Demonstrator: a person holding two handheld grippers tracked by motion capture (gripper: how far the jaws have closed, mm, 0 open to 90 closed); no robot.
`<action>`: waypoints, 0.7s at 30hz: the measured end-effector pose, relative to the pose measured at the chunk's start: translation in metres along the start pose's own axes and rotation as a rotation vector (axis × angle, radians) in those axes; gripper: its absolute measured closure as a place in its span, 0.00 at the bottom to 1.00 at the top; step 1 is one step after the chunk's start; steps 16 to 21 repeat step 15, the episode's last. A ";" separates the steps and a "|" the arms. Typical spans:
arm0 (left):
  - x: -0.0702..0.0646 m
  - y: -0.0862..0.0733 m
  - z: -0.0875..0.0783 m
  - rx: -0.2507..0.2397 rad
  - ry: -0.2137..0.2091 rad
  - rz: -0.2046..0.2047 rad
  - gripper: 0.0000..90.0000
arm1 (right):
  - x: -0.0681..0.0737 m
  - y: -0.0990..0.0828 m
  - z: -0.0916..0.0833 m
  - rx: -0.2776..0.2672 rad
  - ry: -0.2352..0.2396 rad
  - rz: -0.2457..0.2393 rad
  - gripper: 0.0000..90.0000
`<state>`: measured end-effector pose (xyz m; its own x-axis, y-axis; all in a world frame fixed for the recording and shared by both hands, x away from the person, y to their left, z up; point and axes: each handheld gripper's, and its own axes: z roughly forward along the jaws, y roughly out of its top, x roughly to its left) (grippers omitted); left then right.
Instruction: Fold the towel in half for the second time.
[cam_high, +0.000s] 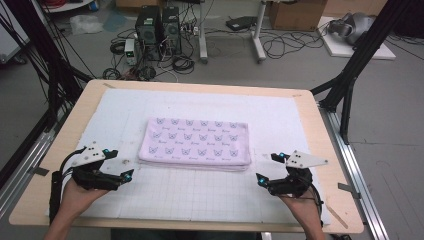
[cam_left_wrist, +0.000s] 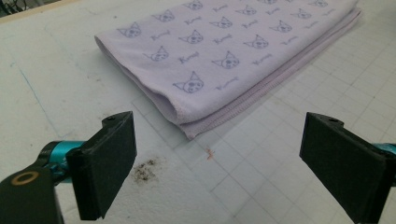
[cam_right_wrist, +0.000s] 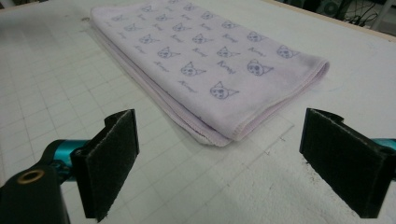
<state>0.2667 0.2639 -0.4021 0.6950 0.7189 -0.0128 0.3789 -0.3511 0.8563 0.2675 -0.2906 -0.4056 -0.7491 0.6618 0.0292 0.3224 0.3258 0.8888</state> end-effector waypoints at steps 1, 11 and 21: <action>-0.001 -0.001 0.000 0.004 0.002 0.002 0.13 | 0.000 0.000 -0.001 0.000 0.002 0.002 0.12; 0.001 -0.007 0.003 0.022 -0.004 0.005 0.13 | 0.001 -0.007 0.000 0.000 0.004 0.006 0.12; 0.001 -0.007 0.004 0.014 -0.001 -0.001 0.13 | 0.001 -0.007 0.001 0.001 0.008 0.007 0.12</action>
